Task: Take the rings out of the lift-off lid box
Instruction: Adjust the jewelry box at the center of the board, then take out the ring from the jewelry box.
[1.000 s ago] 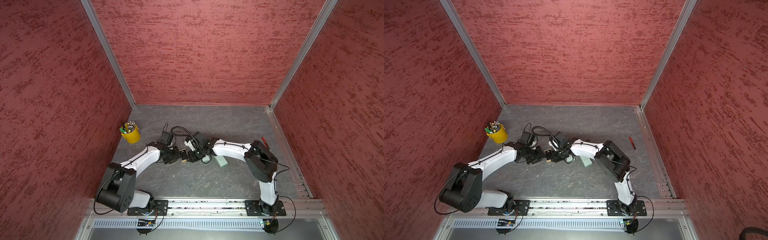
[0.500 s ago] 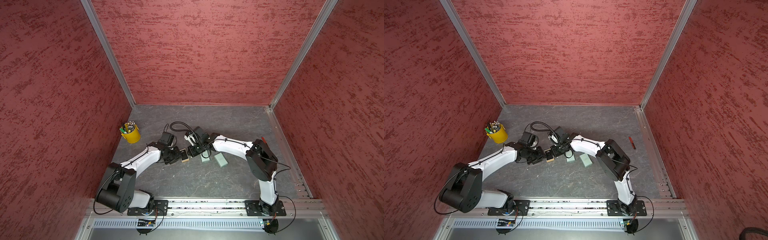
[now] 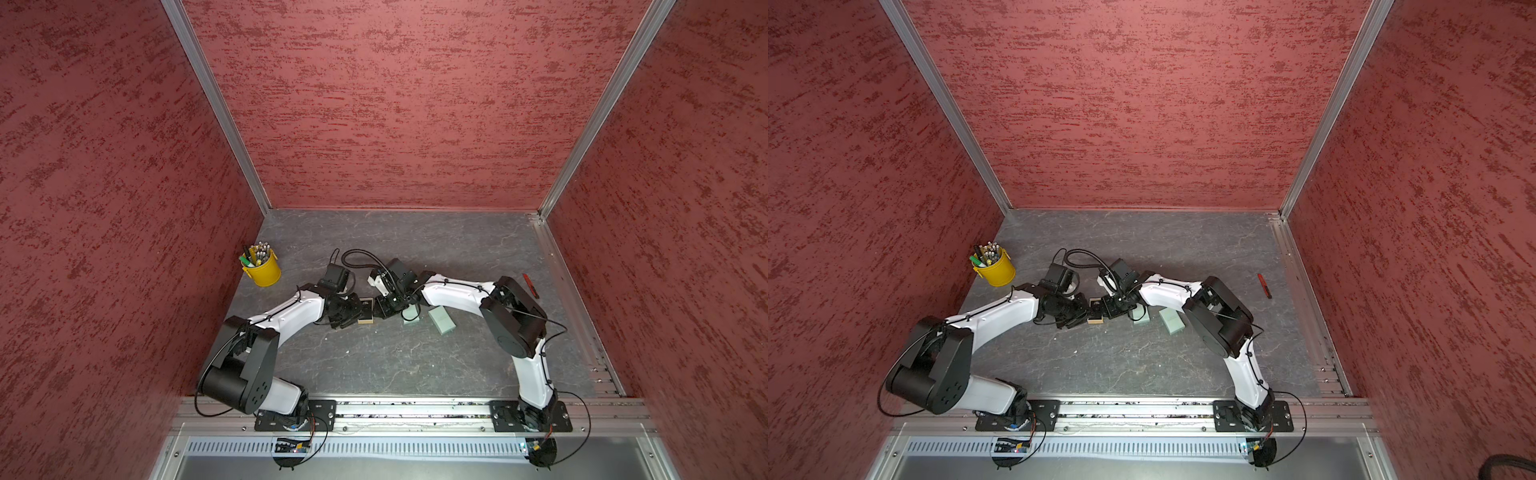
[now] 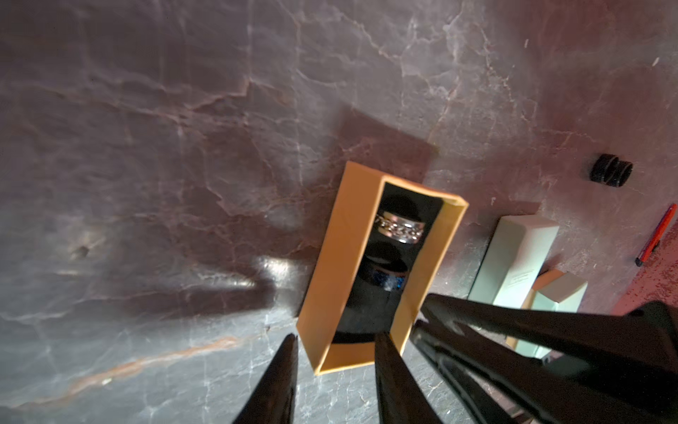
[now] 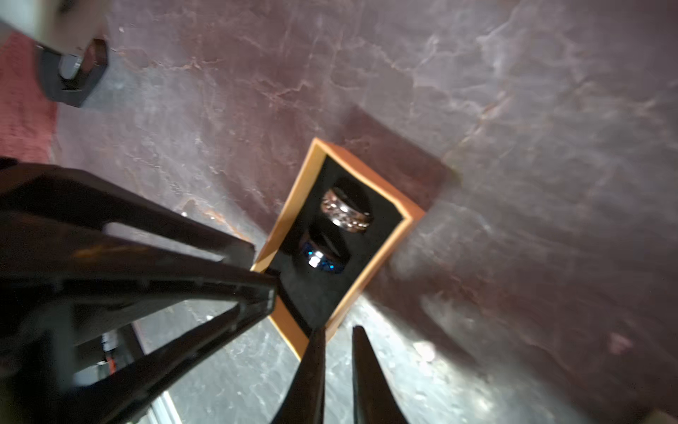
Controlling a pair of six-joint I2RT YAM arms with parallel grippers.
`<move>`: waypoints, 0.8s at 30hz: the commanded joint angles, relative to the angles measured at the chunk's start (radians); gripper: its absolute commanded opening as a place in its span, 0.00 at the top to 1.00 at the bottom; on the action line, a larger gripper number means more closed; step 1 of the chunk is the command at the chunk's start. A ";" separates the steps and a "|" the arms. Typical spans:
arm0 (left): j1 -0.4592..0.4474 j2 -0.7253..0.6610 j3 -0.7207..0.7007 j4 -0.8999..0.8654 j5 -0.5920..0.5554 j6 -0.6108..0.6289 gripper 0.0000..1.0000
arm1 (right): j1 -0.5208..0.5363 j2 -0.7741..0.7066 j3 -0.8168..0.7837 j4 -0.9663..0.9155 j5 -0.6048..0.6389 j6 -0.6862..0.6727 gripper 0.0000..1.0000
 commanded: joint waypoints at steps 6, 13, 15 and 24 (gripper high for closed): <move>0.011 0.024 0.016 0.005 -0.030 0.028 0.63 | 0.005 -0.043 0.086 -0.094 0.041 -0.061 0.81; 0.037 0.041 0.015 0.015 -0.028 0.034 0.63 | 0.004 0.030 0.226 -0.169 0.067 -0.208 0.75; 0.042 0.049 0.017 0.014 -0.028 0.039 0.63 | 0.004 0.056 0.251 -0.172 0.059 -0.236 0.73; 0.047 0.058 0.036 0.002 -0.024 0.053 0.65 | 0.004 0.116 0.305 -0.173 -0.022 -0.328 0.72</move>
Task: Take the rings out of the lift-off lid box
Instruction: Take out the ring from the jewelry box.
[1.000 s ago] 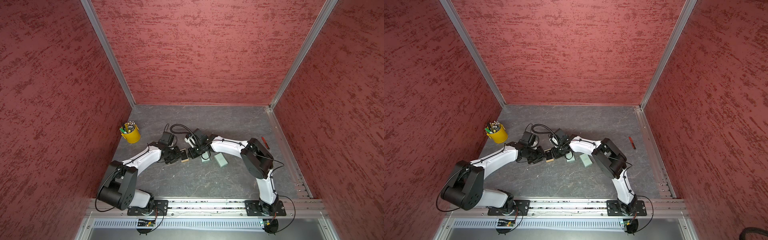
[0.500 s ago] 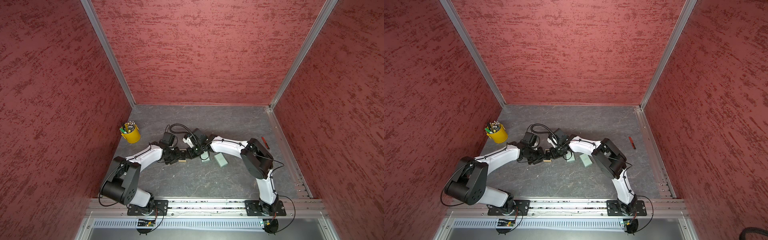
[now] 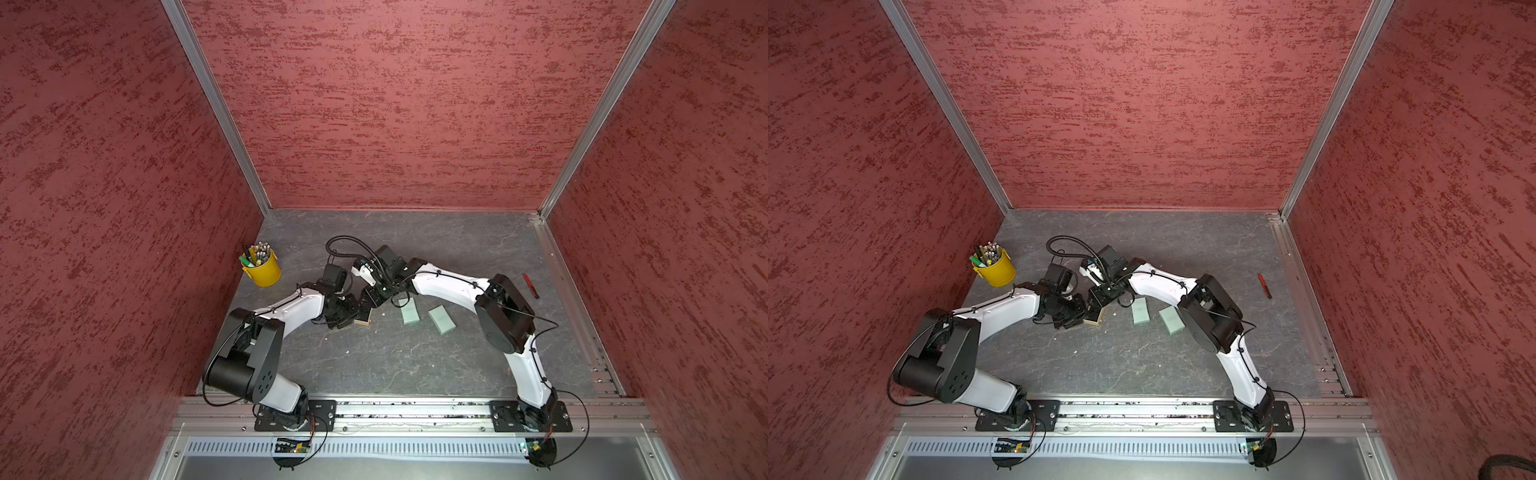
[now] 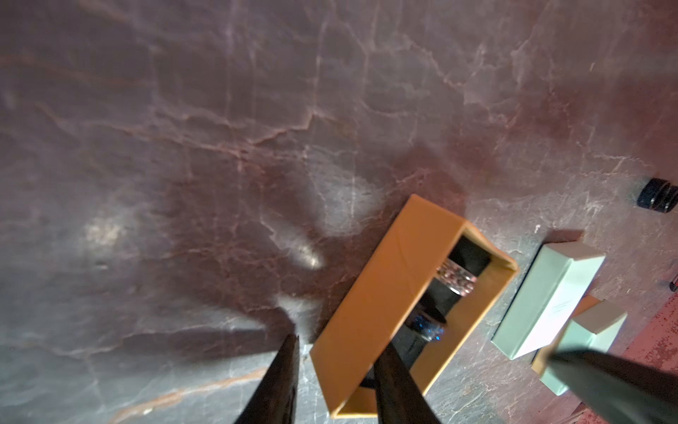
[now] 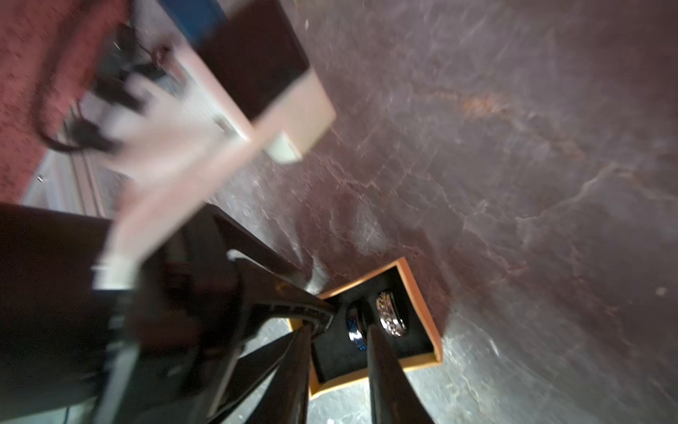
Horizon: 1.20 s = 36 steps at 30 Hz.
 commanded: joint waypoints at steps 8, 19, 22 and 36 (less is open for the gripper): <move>0.005 0.015 0.026 0.003 -0.002 0.025 0.65 | 0.003 0.013 0.009 -0.032 -0.038 -0.094 0.71; 0.016 0.019 0.024 0.000 -0.001 0.032 0.65 | 0.004 0.037 0.019 -0.039 -0.048 -0.114 0.70; 0.018 0.021 0.024 0.001 0.000 0.031 0.65 | 0.005 0.052 0.029 -0.051 -0.051 -0.122 0.70; 0.025 0.031 0.018 0.013 0.007 0.035 0.65 | 0.008 0.080 0.053 -0.064 0.000 -0.125 0.67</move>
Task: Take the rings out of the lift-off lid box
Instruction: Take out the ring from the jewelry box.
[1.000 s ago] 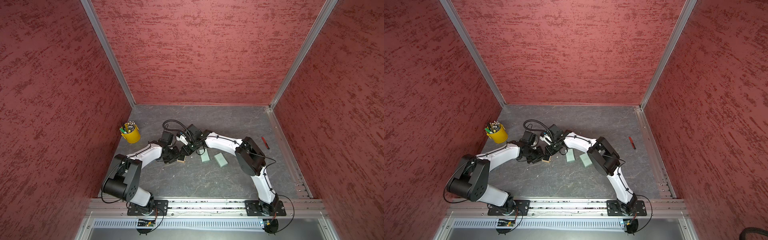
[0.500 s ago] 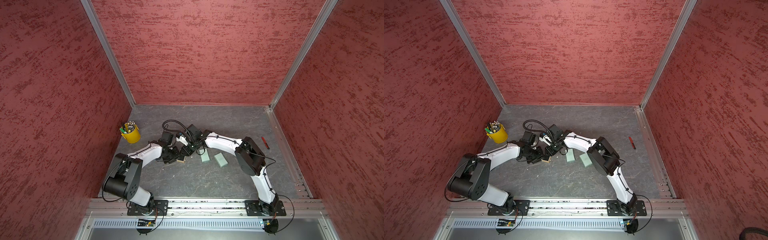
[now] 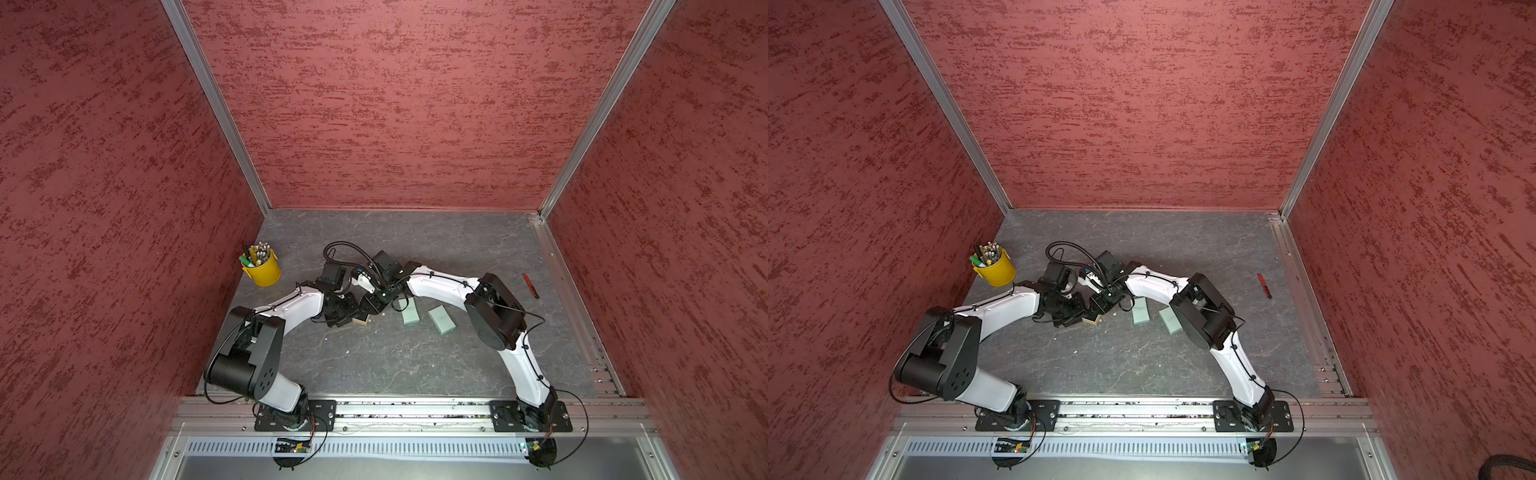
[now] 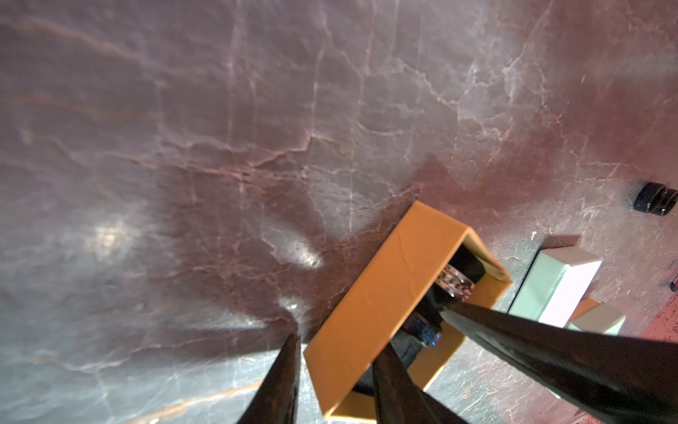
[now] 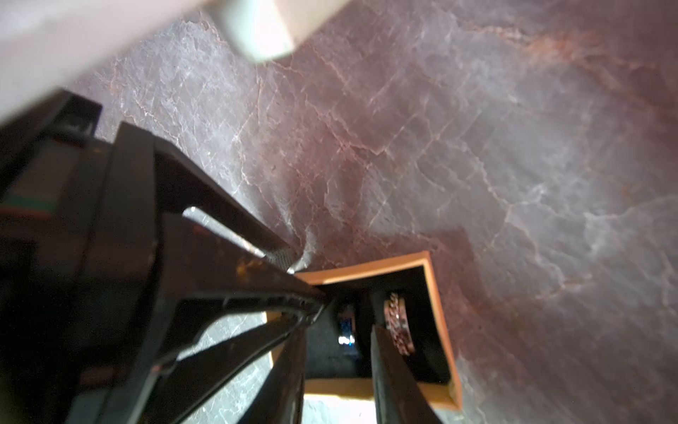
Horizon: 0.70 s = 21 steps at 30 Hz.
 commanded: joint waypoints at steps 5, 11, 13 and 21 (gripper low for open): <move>0.015 0.023 0.009 0.018 0.007 0.013 0.65 | 0.016 0.051 0.066 -0.078 0.077 -0.039 0.67; 0.023 0.022 0.006 0.021 0.011 0.013 0.65 | 0.021 0.052 0.073 -0.077 0.094 -0.032 0.72; 0.023 0.026 0.004 0.022 0.012 0.013 0.65 | 0.021 0.051 0.077 -0.079 0.102 -0.035 0.78; 0.028 0.030 0.000 0.029 0.006 0.014 0.66 | 0.020 0.003 0.042 -0.015 0.038 -0.008 0.90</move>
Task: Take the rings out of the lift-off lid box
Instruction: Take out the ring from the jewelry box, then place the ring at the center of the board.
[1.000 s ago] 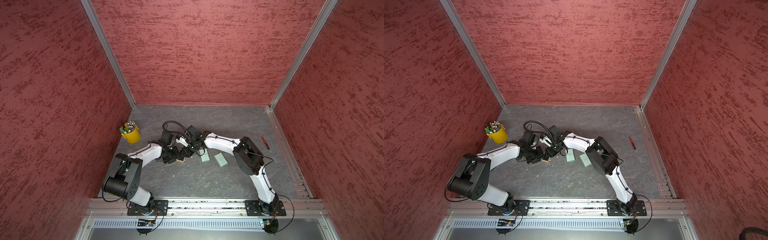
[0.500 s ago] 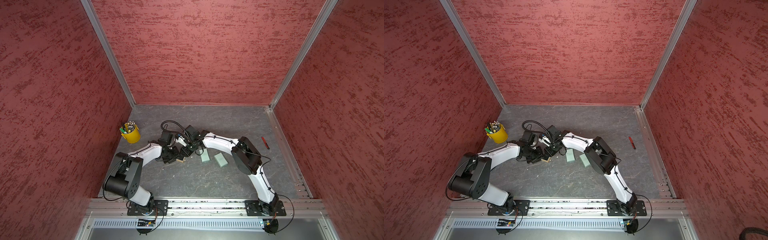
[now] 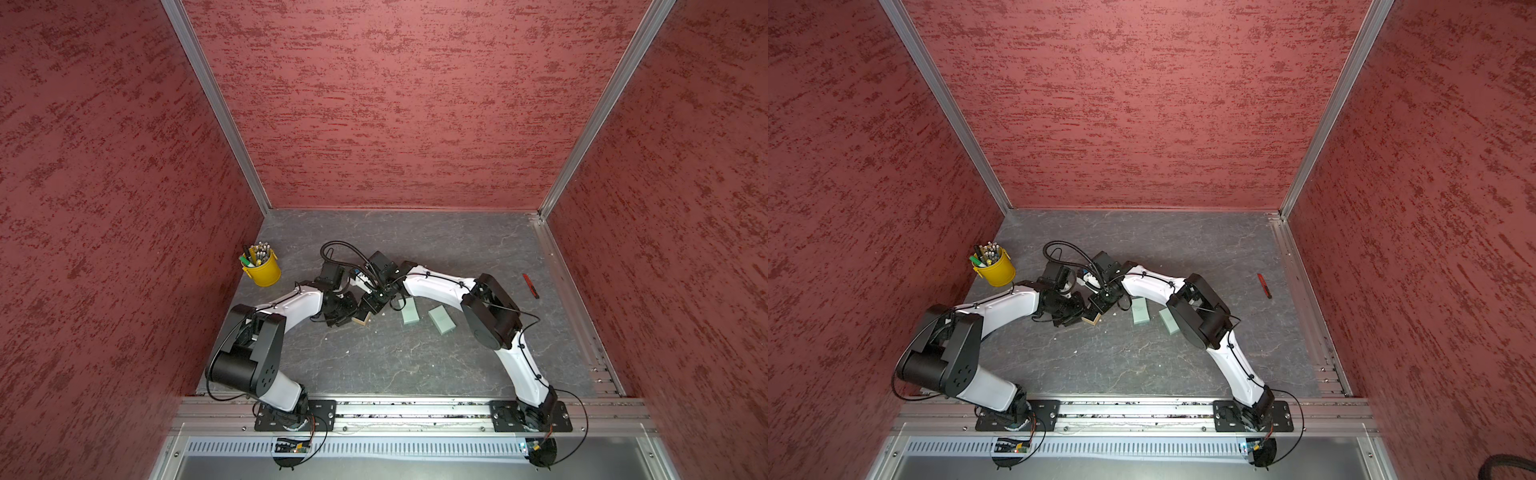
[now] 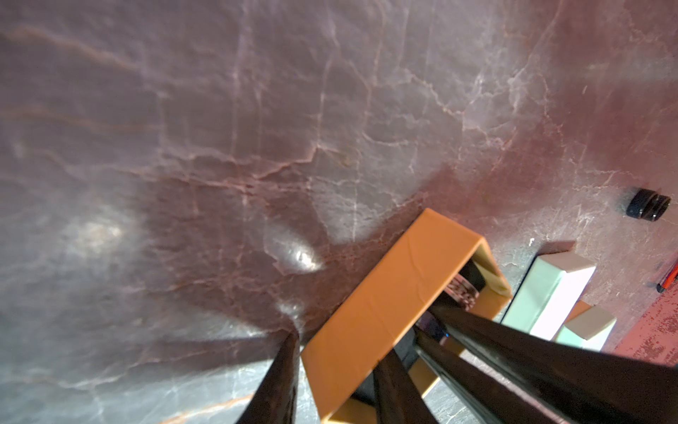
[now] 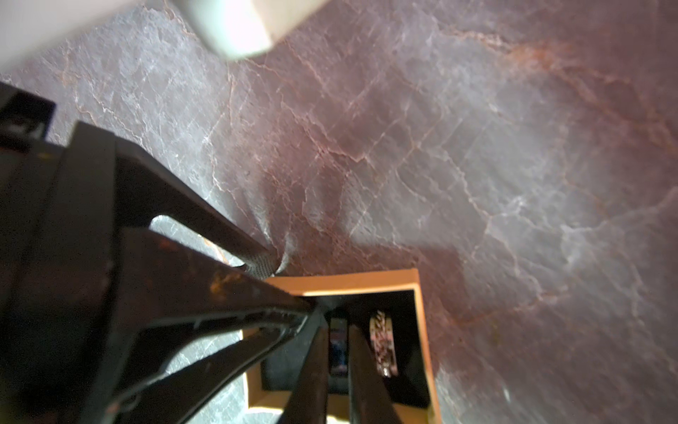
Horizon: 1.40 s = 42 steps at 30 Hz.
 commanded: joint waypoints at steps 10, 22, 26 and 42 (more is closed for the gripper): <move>0.012 0.024 -0.009 0.022 -0.022 0.015 0.66 | -0.026 -0.109 -0.138 0.185 -0.133 0.100 0.94; -0.008 0.016 -0.001 0.005 -0.056 0.010 0.66 | -0.055 -0.179 -0.204 0.324 -0.163 0.154 0.94; -0.022 0.022 0.000 0.009 -0.060 -0.001 0.66 | -0.081 -0.193 -0.224 0.368 -0.161 0.192 0.94; -0.057 0.013 0.002 -0.004 -0.092 -0.027 0.66 | -0.242 -0.054 -0.206 0.419 -0.331 0.296 0.93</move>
